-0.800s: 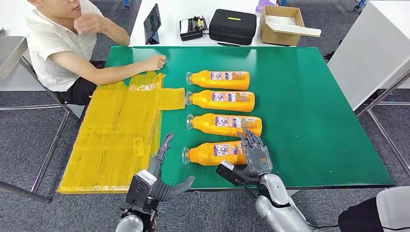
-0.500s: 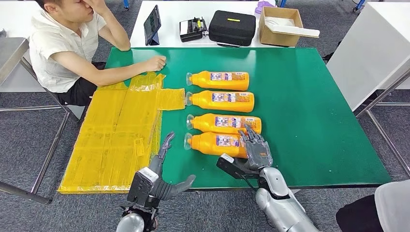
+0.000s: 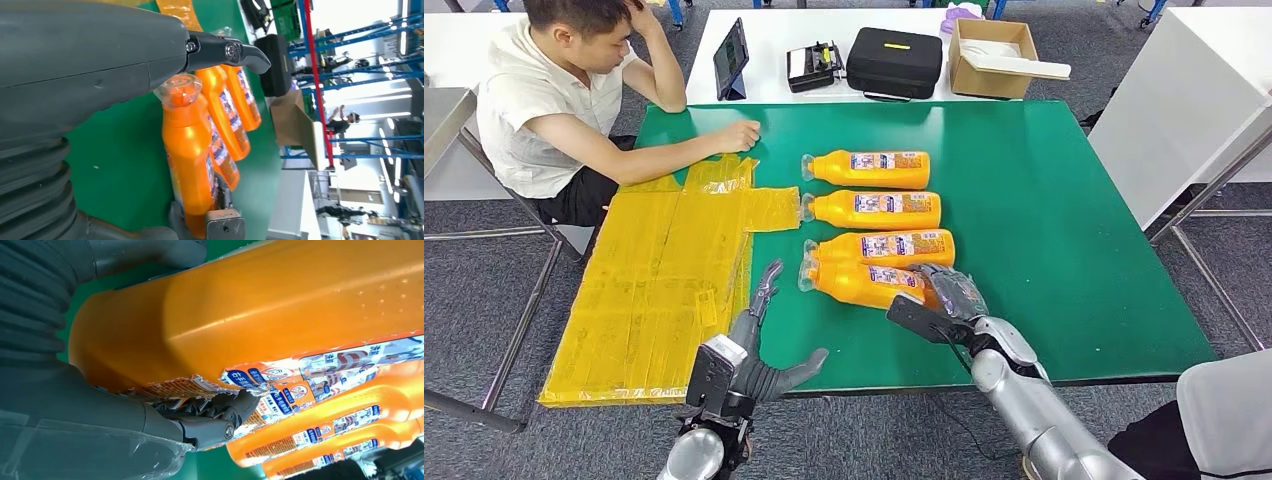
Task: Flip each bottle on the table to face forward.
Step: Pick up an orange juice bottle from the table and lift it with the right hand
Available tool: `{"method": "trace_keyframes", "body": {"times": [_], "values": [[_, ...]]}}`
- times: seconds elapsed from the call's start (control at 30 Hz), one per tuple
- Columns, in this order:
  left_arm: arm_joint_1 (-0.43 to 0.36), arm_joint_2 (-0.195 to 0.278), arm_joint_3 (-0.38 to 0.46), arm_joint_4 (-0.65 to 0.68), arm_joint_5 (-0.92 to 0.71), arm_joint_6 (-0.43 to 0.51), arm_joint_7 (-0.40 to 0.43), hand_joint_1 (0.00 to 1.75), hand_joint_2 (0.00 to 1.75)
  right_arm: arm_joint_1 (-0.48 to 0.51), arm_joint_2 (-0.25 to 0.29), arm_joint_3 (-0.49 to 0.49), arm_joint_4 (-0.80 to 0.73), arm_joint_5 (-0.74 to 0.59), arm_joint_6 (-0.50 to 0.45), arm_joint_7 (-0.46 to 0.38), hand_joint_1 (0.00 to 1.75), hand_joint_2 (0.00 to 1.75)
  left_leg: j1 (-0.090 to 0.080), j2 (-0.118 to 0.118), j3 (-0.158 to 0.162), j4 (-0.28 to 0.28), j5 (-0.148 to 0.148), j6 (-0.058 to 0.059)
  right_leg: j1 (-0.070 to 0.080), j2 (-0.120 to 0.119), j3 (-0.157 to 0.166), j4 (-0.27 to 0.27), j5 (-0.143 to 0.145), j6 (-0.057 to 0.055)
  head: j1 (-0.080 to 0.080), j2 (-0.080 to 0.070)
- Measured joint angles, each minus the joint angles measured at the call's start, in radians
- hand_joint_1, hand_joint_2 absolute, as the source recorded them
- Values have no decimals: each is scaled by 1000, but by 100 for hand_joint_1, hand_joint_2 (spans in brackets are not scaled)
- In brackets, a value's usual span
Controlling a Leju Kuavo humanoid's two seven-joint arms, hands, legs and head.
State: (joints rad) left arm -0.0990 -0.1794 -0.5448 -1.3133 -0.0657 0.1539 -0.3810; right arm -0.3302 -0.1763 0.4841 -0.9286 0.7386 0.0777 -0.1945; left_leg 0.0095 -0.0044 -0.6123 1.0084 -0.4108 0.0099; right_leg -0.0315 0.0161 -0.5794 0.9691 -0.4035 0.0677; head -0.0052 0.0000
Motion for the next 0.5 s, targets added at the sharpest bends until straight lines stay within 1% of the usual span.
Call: {"method": "trace_keyframes", "body": {"times": [0.17, 0.23, 0.3, 0.4, 0.5], "values": [[-12, -6, -4, 12, 45, 3, -33, 0, 175, -9, -24, 10, -3, -160, 86, -63, 175, 175, 0, 1, 2, 0, 0, 0, 1, 1, 1, 0, 0, 0, 0, 0], [-11, -14, -4, 13, 84, 14, -52, 0, 175, 3, -27, 11, -18, -228, 101, -96, 175, 175, 0, 0, 1, 0, 0, 0, 1, 0, 1, 0, 0, 0, 0, 0], [-7, -24, -3, 12, 134, 42, -70, 0, 175, 28, -26, 10, -47, -285, 88, -129, 175, 175, 0, -1, 0, 0, 0, 0, 1, 0, 1, 0, 0, 0, 0, 0], [3, -35, -1, 12, 252, 80, -87, 0, 175, 86, -15, 6, -118, -347, 22, -170, 175, 175, 0, -2, -4, 0, 0, 0, 1, 0, -1, 1, -1, 0, 0, 0], [14, -36, 0, 12, 327, 87, -88, 0, 175, 138, 0, 0, -183, -367, -23, -180, 175, 175, 0, -3, -9, 0, 1, 0, 1, -1, -5, 1, -1, 0, 0, 0]]}}
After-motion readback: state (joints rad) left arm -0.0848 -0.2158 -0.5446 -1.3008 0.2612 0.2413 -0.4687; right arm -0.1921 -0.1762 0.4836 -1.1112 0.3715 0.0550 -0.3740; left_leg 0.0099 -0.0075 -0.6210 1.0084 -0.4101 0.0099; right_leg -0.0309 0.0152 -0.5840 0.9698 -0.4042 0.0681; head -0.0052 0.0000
